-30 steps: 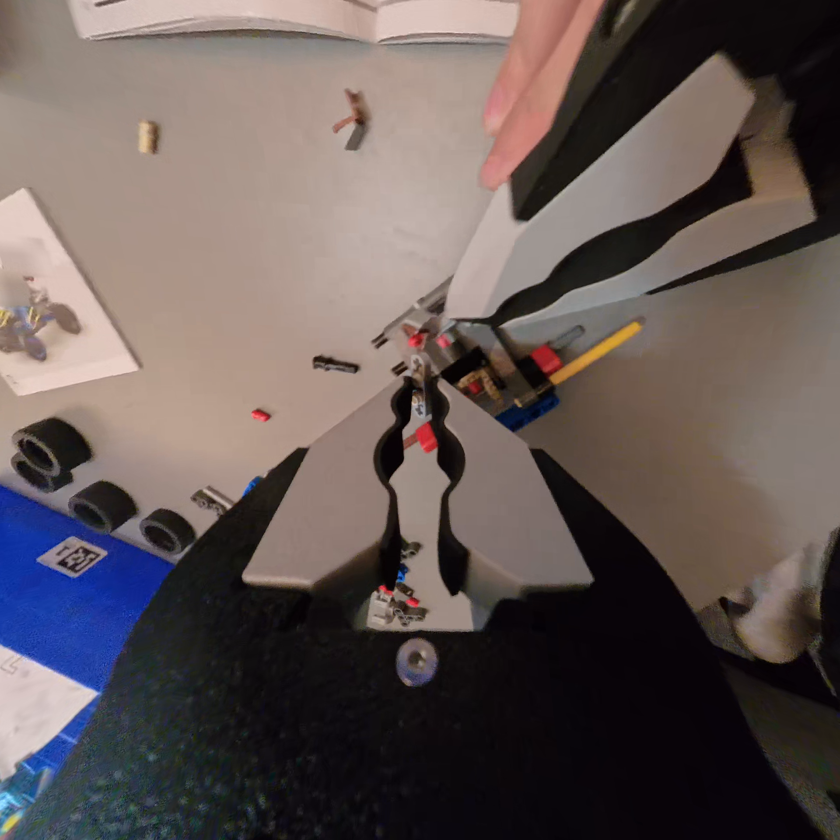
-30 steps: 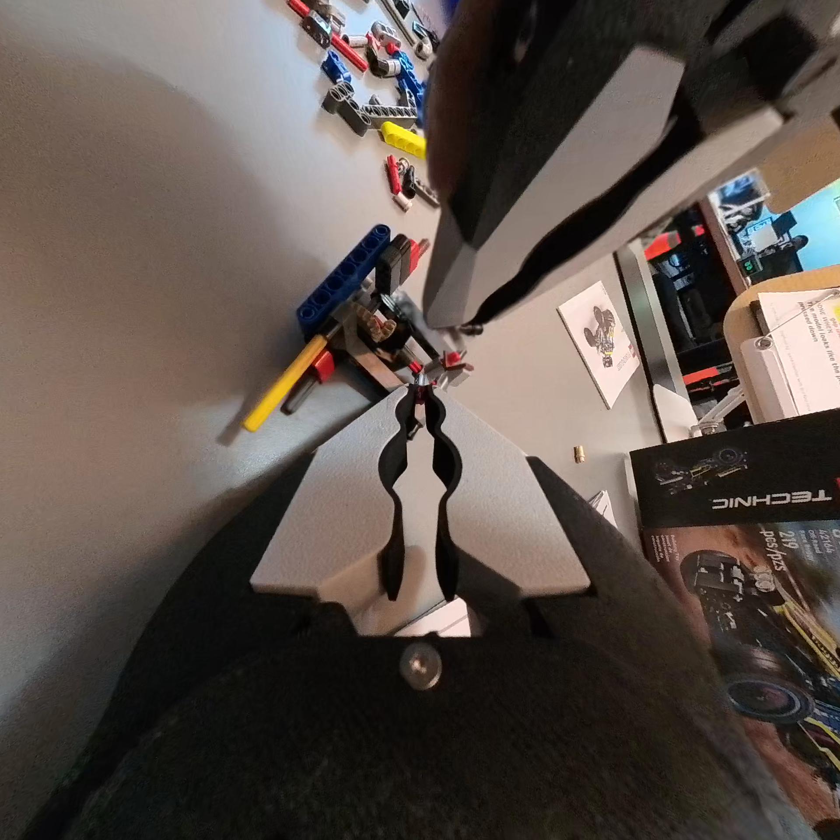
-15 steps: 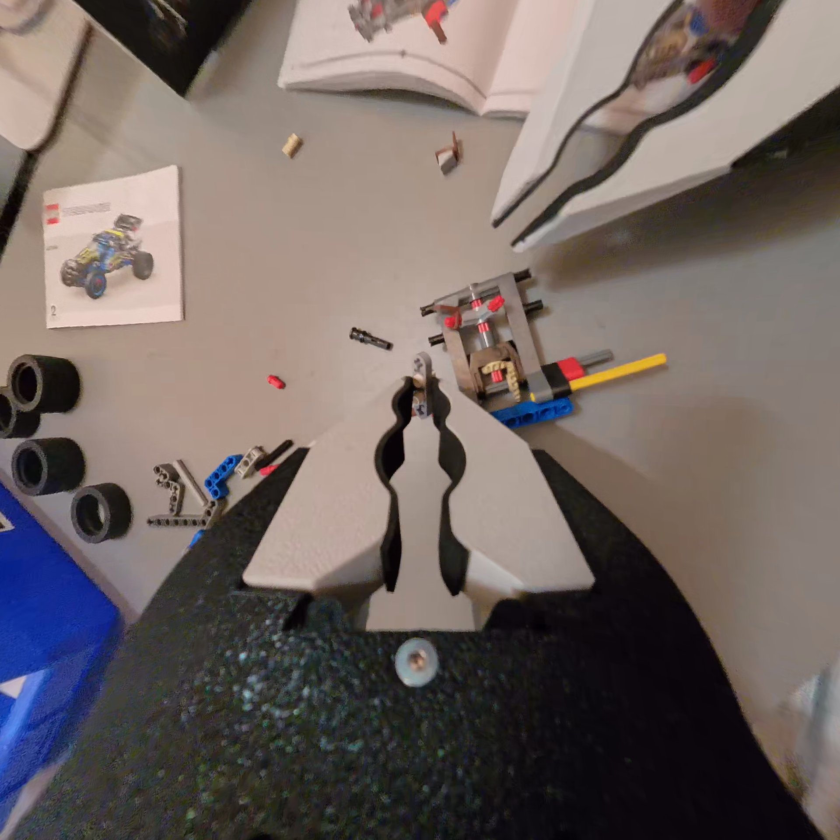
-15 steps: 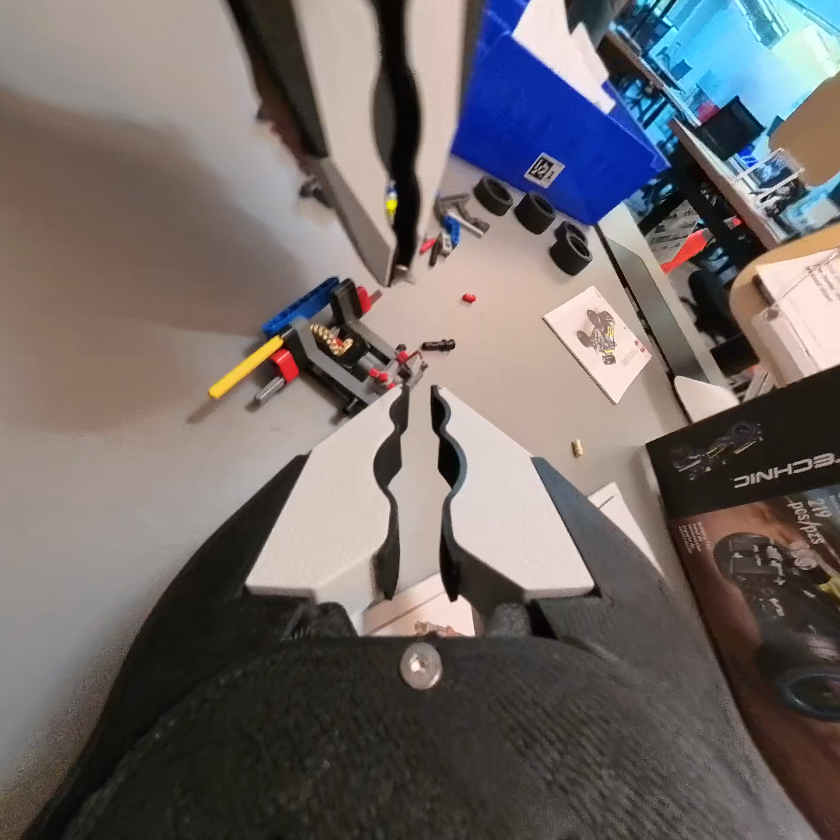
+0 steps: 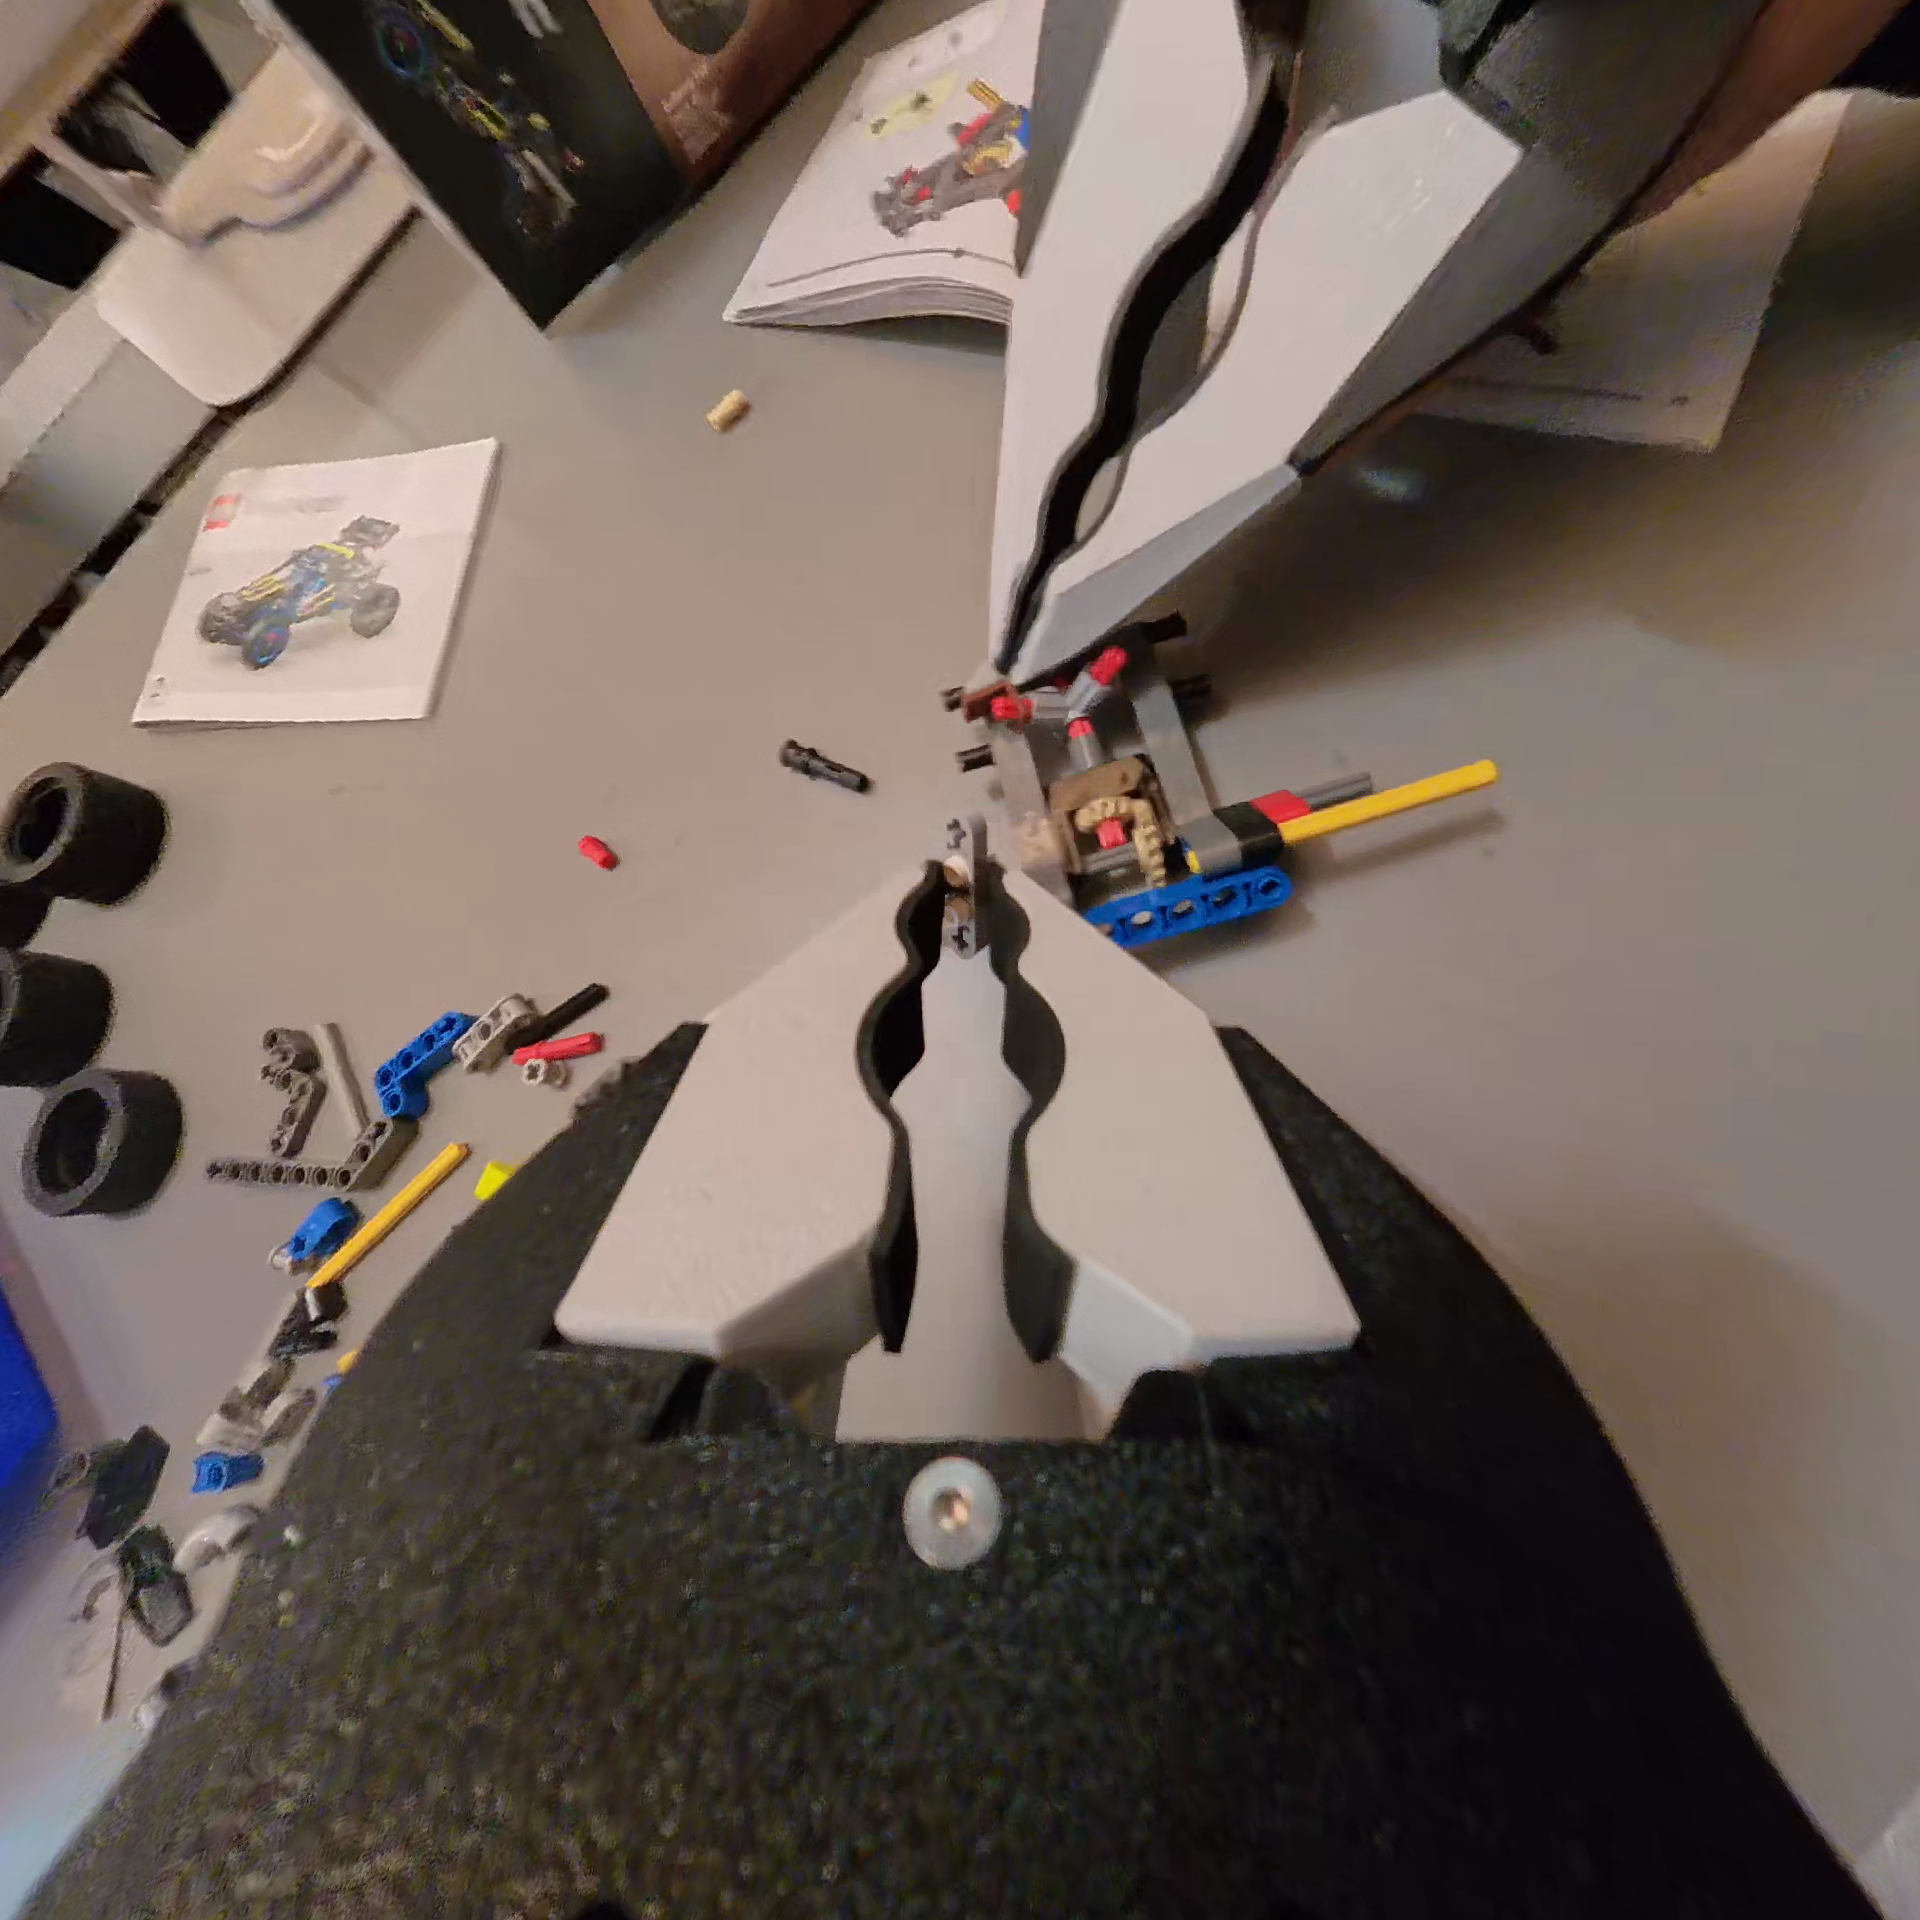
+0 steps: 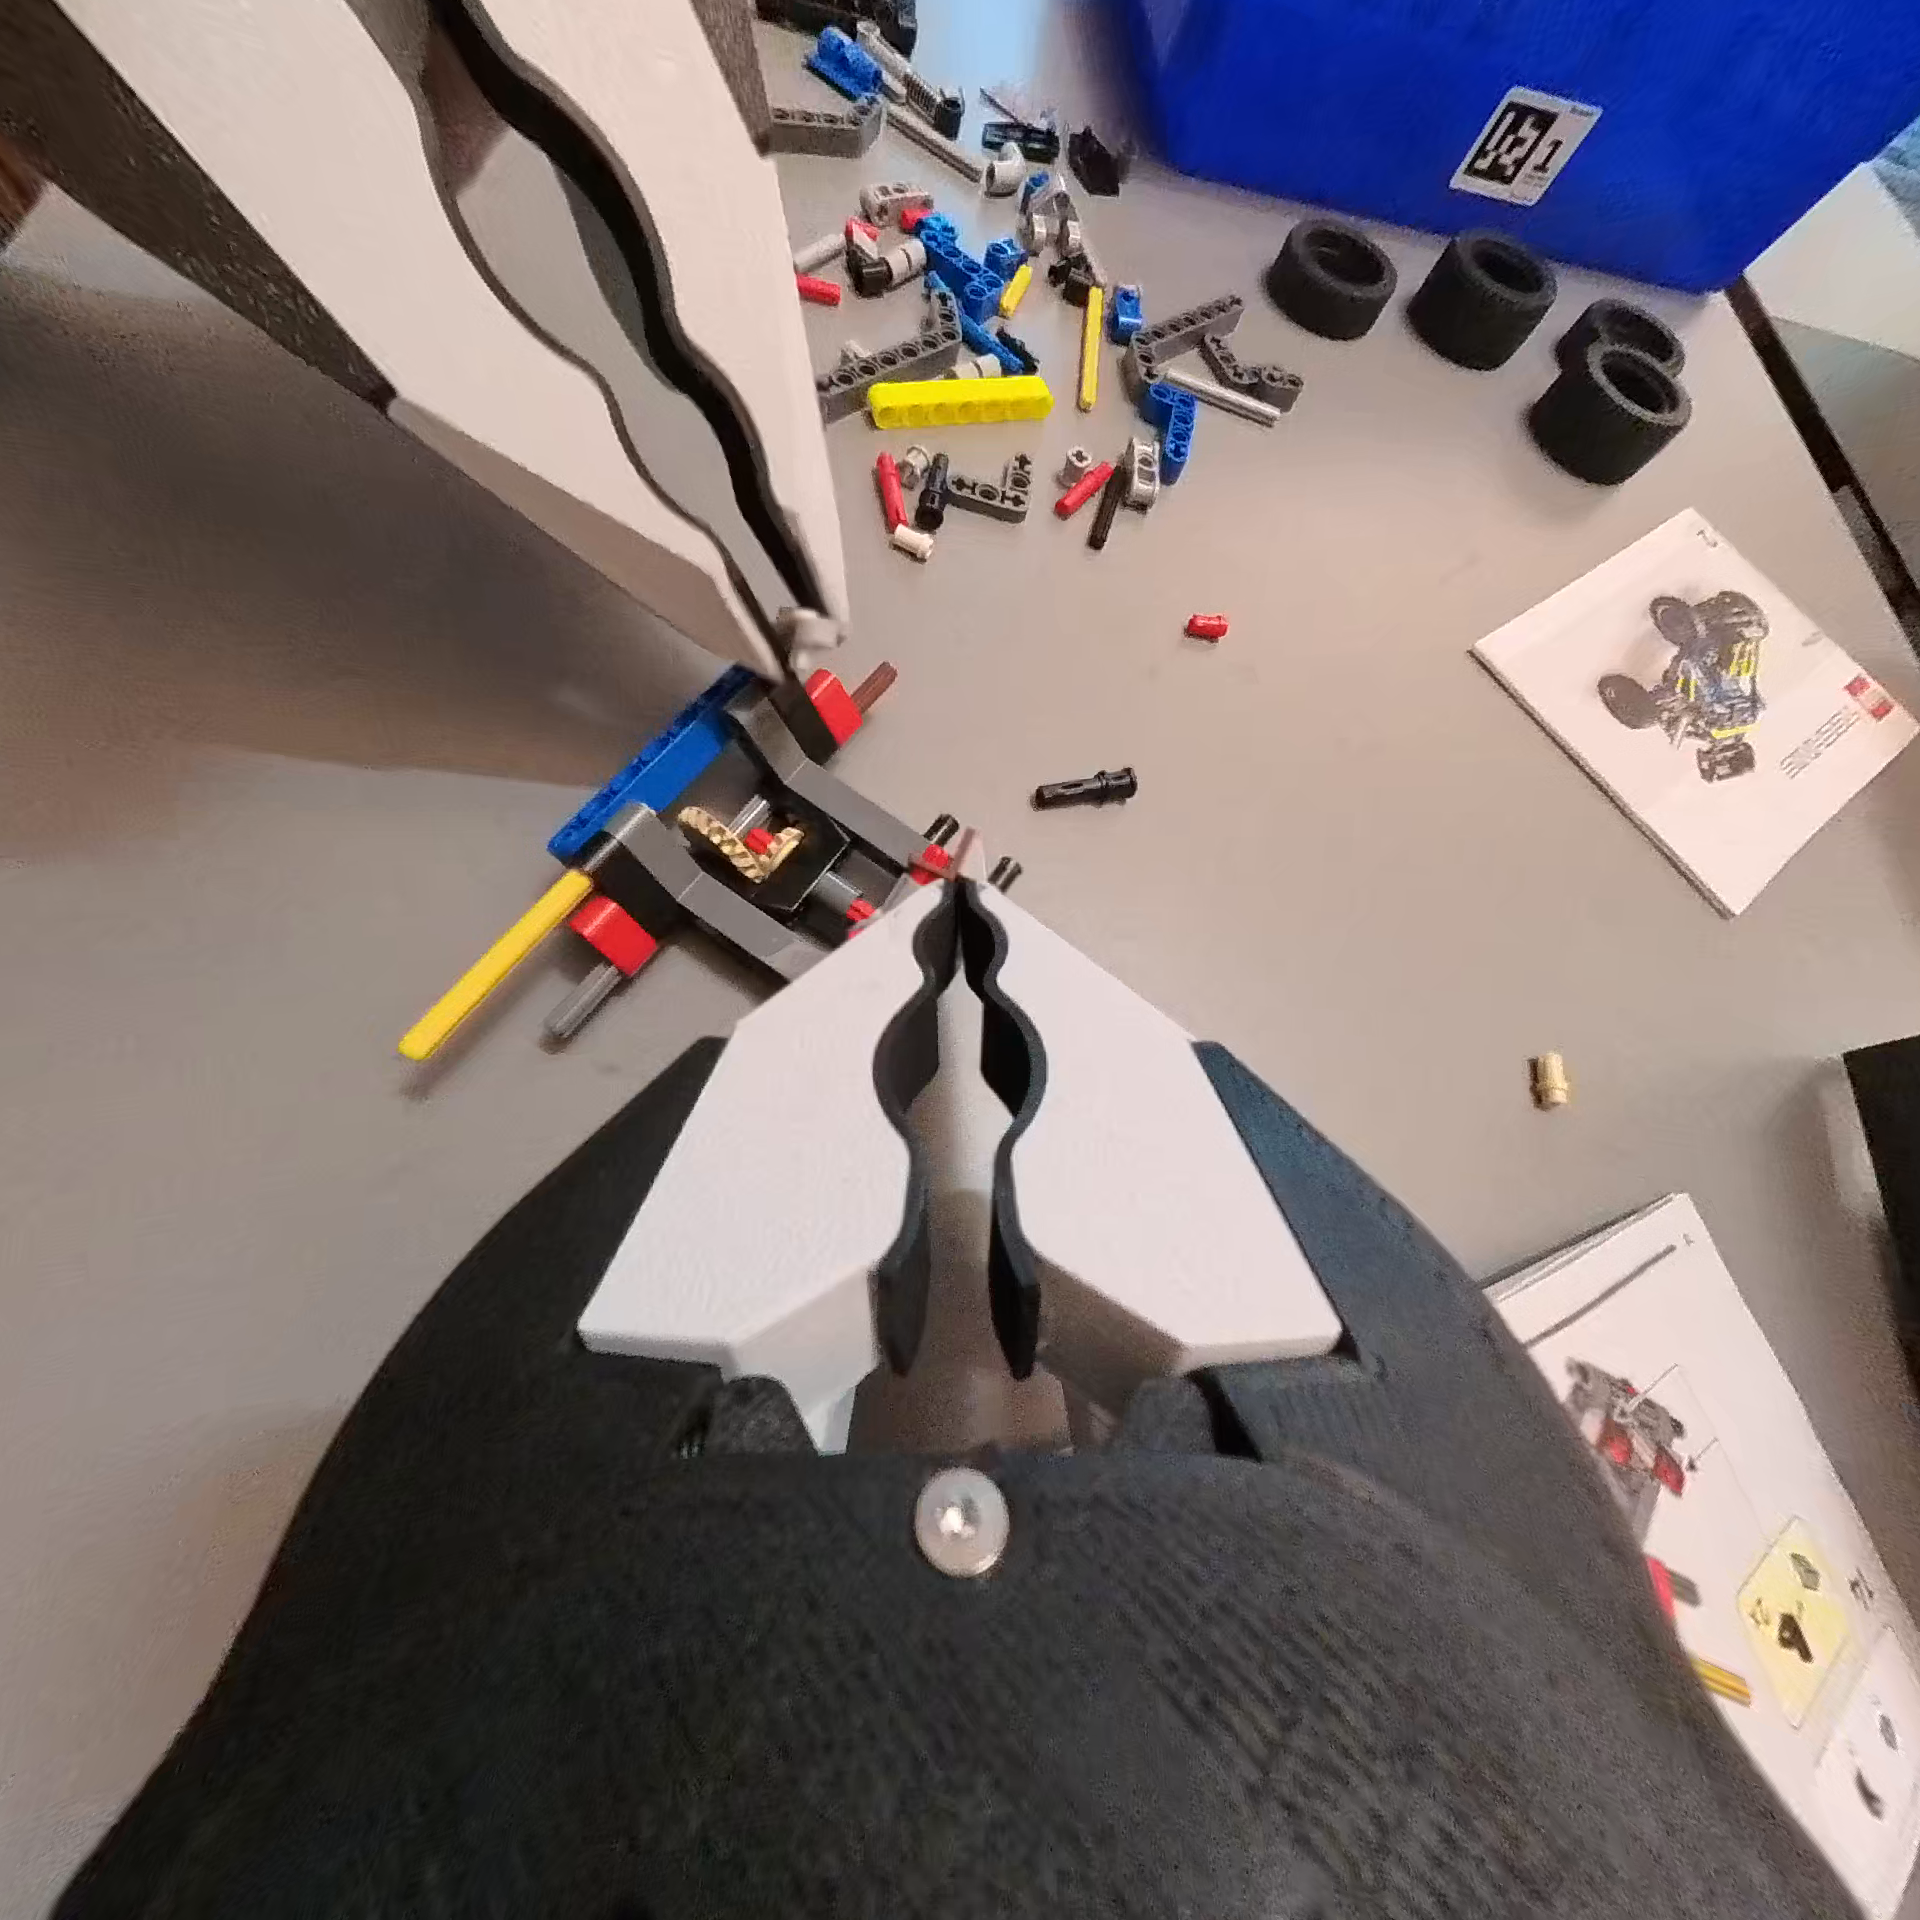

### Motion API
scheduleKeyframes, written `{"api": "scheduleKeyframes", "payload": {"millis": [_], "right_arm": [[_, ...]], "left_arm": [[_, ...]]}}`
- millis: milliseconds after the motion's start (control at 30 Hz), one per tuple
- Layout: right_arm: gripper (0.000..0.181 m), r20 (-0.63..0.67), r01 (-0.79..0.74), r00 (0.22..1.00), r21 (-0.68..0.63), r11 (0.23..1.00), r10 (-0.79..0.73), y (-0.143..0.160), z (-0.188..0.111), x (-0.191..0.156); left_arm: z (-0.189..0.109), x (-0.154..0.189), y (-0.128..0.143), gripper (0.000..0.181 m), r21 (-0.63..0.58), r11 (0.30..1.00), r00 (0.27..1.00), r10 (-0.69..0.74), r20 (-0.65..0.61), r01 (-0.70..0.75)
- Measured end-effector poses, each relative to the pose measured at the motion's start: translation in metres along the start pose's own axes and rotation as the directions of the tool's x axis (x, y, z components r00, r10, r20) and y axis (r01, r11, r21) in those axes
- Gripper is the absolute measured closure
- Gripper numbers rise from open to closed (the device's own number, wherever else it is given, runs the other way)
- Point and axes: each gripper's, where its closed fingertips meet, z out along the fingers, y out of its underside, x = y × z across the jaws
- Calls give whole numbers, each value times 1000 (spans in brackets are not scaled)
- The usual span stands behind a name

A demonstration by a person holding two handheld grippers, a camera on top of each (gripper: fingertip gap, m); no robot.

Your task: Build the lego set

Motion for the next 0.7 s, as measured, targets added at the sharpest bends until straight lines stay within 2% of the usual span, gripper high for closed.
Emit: {"api": "scheduleKeyframes", "payload": {"millis": [100, 200, 333, 467, 700], "right_arm": [[181, 8, 13, 1000, -28, 1000, -13, 4, 5, -1], [181, 0, 27, 1000, -10, 1000, -27, 2, 2, 0], [181, 39, -27, 999, 54, 998, 25, -10, -2, 2], [181, 75, 3, 997, -10, 1000, -2, -5, 5, -1], [178, 97, -28, 995, -37, 999, 32, -1, 7, 3]], "left_arm": [[-8, -6, -1, 176, 58, 997, 998, -55, 28, 53], [-16, 6, 1, 176, 105, 985, 990, -131, -44, 135], [-7, 21, 20, 176, 39, 988, 986, -145, -82, 148], [3, 18, 24, 176, 12, 987, 984, -161, -76, 162], [9, 15, 22, 176, 11, 988, 984, -154, -91, 156]]}}
